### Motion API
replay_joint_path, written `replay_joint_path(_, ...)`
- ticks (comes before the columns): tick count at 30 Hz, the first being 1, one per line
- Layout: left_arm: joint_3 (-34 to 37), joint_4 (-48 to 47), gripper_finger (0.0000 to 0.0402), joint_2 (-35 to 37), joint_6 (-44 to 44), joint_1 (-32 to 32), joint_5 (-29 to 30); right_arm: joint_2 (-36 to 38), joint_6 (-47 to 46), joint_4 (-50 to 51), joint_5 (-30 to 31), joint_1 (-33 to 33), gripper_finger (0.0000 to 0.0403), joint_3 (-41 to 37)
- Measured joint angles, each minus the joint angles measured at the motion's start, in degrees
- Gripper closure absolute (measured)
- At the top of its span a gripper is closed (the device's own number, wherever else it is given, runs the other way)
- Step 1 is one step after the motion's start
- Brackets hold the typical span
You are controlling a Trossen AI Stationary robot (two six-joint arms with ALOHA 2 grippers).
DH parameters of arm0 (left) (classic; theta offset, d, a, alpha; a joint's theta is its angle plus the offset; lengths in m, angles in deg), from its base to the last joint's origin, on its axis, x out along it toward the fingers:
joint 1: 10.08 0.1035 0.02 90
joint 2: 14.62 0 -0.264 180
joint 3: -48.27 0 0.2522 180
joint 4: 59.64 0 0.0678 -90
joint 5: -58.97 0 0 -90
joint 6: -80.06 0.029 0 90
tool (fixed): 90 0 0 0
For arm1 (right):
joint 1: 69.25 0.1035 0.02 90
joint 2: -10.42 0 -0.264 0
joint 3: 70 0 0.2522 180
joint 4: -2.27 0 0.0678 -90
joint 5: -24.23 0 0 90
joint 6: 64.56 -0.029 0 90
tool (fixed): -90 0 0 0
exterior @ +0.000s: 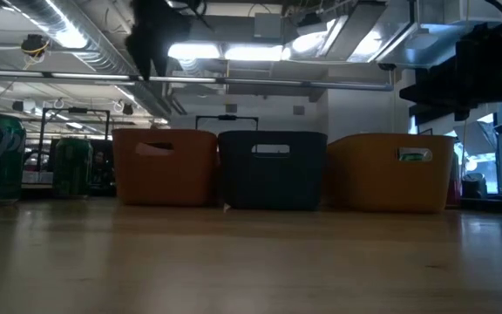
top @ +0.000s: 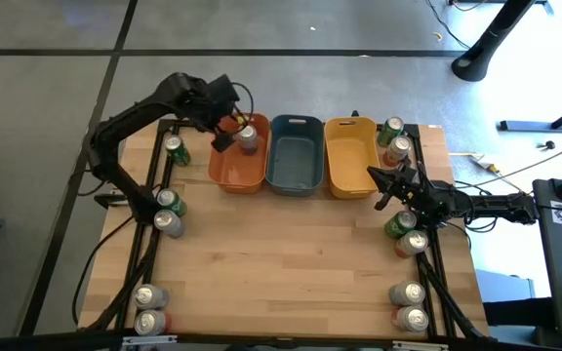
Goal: Sort soda cans
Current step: Put the top left blue-white soda can into the orange bin
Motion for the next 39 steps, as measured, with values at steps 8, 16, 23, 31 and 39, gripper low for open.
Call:
replay_joint_path(8,4.02,-0.12,0.0009,4.53,-15.23,-12.98,-2.03,0.0,1.15,-0.59,-0.1,0.0,0.0384,0.0)
replay_joint_path(16,14.16,-0.05,0.0009,8.13,-27.6,-24.7,-1.97,0.01,0.7,-0.77,0.48,0.0,0.0384,0.0)
replay_joint_path(23,21.69,-0.05,0.0009,14.04,-34.47,-30.61,-4.48,0.01,-0.27,1.74,1.4,0.01,0.0384,0.0)
replay_joint_path(31,27.54,-0.08,0.0009,20.77,-48.3,-39.11,-8.42,0.0,-1.75,5.3,3.63,0.0,0.0384,0.0)
replay_joint_path(39,34.54,0.05,0.0009,22.39,-53.48,-44.5,-11.27,0.0,-2.23,5.64,3.56,0.0,0.0384,0.04)
